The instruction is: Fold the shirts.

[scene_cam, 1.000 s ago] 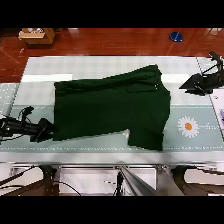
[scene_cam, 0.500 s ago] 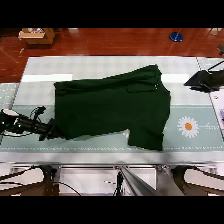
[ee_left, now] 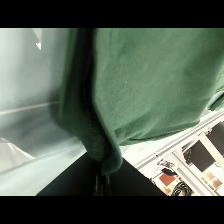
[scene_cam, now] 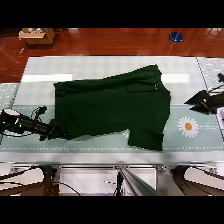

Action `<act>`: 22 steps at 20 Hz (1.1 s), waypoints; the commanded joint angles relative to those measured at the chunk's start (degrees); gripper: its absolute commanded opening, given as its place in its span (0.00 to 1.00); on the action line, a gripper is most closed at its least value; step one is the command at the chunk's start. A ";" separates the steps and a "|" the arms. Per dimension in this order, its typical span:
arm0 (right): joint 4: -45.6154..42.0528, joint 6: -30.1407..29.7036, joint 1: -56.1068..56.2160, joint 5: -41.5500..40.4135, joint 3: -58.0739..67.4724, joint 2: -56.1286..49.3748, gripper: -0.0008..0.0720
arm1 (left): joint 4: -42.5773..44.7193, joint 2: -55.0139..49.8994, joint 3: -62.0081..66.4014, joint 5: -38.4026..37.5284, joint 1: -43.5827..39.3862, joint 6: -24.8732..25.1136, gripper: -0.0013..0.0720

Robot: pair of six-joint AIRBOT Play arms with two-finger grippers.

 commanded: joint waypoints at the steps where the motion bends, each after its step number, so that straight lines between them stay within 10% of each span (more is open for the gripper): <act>1: 5.16 -1.51 -0.52 -5.75 -9.09 0.02 0.73 | 0.17 -0.02 0.04 3.63 0.00 0.42 0.05; 14: 8.96 0.39 15.54 -27.54 -19.52 -0.02 0.72 | 0.15 -0.02 0.04 3.21 0.00 1.07 0.05; 18: 9.31 2.32 20.57 -29.11 -19.52 0.04 0.10 | -0.92 0.02 2.54 2.58 0.00 2.10 0.05; 22: 17.07 -6.36 20.00 -23.28 -15.56 5.07 0.05 | -10.71 3.30 11.47 -1.99 0.00 5.42 0.05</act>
